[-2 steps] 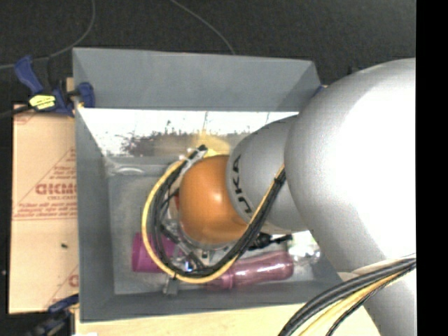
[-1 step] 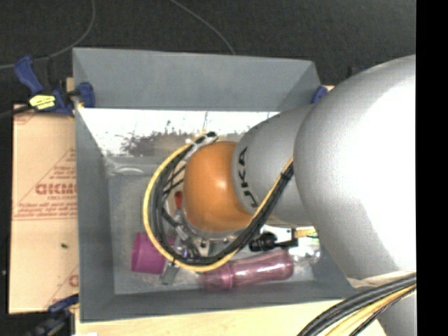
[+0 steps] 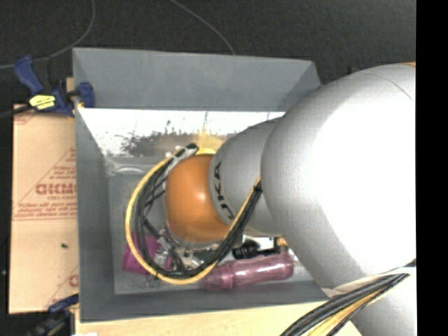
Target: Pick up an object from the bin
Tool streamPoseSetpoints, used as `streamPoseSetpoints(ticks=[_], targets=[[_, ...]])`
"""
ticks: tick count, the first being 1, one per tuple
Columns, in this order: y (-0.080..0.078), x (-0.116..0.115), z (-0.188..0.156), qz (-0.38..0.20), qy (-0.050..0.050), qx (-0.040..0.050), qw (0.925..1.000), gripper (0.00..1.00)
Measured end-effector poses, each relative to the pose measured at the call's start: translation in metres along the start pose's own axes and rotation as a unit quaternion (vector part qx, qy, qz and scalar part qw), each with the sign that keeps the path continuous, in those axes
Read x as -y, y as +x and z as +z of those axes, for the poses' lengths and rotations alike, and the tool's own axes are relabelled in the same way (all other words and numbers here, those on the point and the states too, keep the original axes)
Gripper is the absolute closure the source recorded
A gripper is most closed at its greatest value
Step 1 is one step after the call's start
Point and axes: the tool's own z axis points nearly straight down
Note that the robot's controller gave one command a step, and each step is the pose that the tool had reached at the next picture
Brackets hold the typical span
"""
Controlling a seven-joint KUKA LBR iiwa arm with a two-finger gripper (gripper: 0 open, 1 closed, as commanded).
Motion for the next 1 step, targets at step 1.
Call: streamPoseSetpoints(ticks=[1], targets=[[0.0, 0.0, 0.0, 0.0, 0.0, 0.0, 1.0, 1.0]])
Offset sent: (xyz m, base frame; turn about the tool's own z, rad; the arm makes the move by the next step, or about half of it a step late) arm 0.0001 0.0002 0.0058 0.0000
